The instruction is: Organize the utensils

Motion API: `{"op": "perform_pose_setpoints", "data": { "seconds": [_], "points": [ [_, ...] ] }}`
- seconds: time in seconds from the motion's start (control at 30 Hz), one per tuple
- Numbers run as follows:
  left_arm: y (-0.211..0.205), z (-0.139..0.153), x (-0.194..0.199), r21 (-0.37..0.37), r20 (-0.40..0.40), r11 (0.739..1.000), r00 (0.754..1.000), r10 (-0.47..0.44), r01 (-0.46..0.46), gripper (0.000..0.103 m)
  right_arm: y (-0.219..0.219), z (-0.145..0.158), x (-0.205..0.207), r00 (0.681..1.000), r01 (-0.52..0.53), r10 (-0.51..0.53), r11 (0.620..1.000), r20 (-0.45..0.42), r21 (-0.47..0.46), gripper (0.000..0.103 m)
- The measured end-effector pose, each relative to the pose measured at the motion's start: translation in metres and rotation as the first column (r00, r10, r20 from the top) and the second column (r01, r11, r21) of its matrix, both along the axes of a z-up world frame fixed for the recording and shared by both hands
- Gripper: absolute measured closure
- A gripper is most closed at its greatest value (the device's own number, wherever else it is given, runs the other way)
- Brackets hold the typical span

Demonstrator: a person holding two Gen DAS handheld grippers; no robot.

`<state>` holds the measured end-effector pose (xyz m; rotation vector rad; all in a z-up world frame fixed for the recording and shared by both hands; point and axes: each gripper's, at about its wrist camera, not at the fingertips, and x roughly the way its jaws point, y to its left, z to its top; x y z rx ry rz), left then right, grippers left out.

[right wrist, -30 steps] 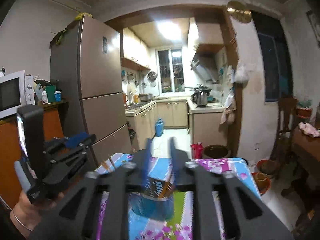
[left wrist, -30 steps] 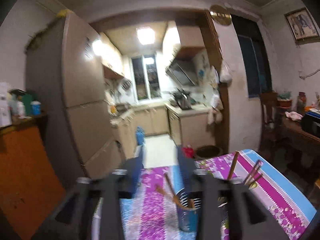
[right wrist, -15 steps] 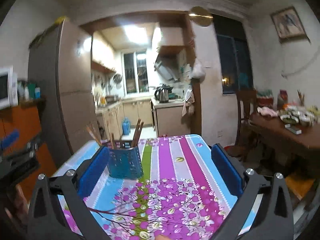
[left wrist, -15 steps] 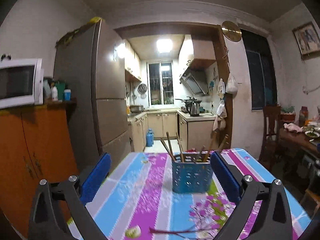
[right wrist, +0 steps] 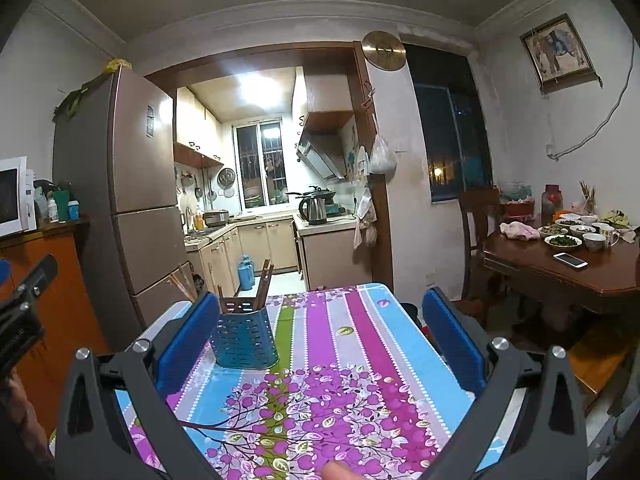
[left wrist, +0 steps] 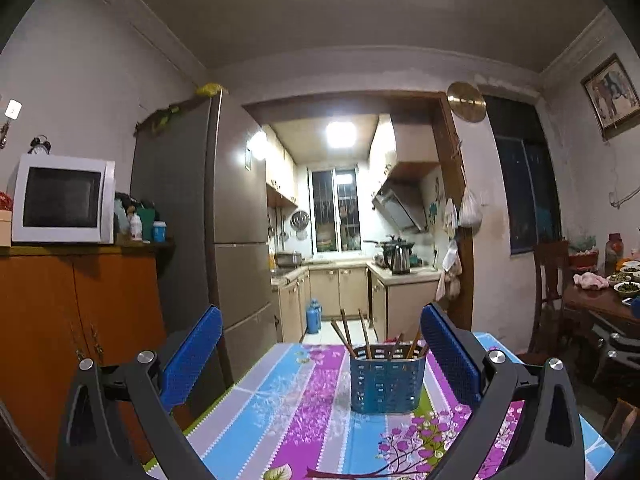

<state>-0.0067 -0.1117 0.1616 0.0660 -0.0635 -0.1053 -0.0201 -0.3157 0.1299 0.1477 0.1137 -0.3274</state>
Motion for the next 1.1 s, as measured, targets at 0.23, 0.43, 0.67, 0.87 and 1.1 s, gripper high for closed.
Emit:
{"op": "perform_pose_setpoints", "data": {
  "seconds": [0.23, 0.43, 0.67, 0.87, 1.1],
  "points": [
    [-0.003, 0.002, -0.009, 0.012, 0.042, 1.000, 0.999, 0.014, -0.015, 0.003, 0.003, -0.001, 0.001, 1.000, -0.017, 0.017, 1.000, -0.007, -0.008, 0.005],
    [-0.001, 0.003, -0.009, 0.003, 0.052, 1.000, 0.998, 0.020, -0.020, 0.003, 0.010, -0.001, 0.004, 0.999, -0.034, 0.033, 0.999, -0.014, -0.025, 0.005],
    [-0.001, 0.005, -0.011, -0.001, 0.065, 1.000, 0.998, 0.021, -0.021, 0.003, 0.014, 0.000, 0.003, 0.999, -0.039, 0.038, 0.999, -0.016, -0.037, 0.005],
    [0.000, 0.006, -0.011, -0.003, 0.062, 1.000, 0.998, 0.019, -0.019, 0.003, 0.018, 0.002, 0.003, 0.999, -0.037, 0.037, 0.998, -0.015, -0.051, 0.005],
    [0.002, 0.004, -0.010, -0.001, 0.062, 1.000, 0.998, 0.023, -0.023, 0.003, 0.022, 0.000, 0.004, 1.000, -0.006, 0.004, 0.996, -0.025, -0.088, 0.005]
  ]
}}
